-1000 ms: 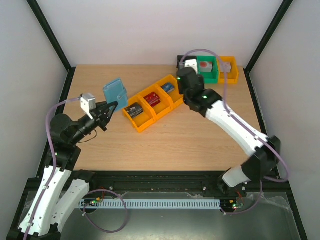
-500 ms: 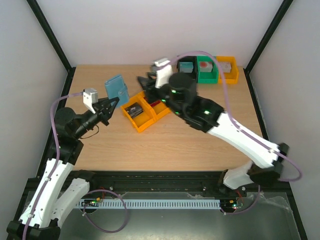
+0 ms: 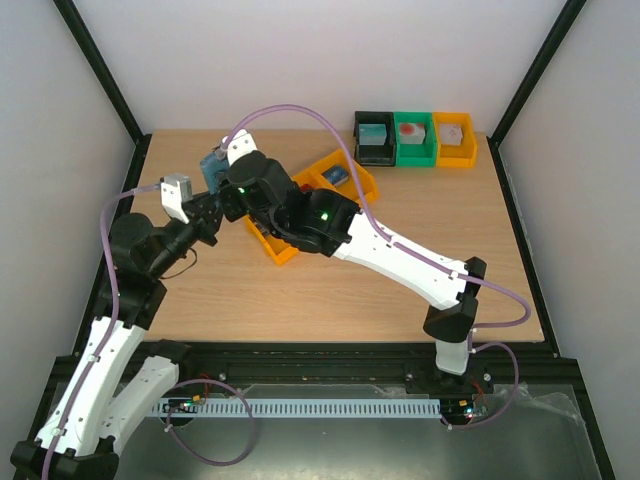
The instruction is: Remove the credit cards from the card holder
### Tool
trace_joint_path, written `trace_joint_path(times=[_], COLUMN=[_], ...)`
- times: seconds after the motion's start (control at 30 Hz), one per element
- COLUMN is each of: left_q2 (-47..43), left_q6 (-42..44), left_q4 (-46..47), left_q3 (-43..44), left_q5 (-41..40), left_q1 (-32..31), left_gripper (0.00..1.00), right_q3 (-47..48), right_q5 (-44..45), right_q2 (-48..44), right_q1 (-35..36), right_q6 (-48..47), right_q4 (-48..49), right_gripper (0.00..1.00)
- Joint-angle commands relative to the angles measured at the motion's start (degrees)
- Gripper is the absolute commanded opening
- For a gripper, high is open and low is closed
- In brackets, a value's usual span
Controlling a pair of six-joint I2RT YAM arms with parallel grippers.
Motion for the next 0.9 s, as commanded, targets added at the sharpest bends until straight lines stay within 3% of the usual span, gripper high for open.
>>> trace_joint_path(times=[0.0,0.23,0.57,0.87], left_q2=[-0.7,-0.5,-0.6,-1.4], left_q6=[-0.3,1.6,6.2,14.2], left_q4=[3.8,4.1,3.8,6.9], left_q3=[0.9,0.7,0.7,-0.7], left_q5=[-0.5,0.6,0.8,-2.3], left_q1=[-0.4,-1.2,-2.4,-4.1], left_gripper=[0.02,0.02,0.02,0.02], right_q3=[2.1,2.4,5.8,5.9], right_q5=[4.0,1.0,12.3,6.3], right_q2=[0.9,2.9,7.8,10.8], right_q1=[-0.2,-0.5,-2.1,-2.9], right_q6=[1.2,3.1,2.0,4.3], right_q4=[-7.7,-12.0,-14.5,-15.9], right_gripper=[0.30,0.32,0.21,0.21])
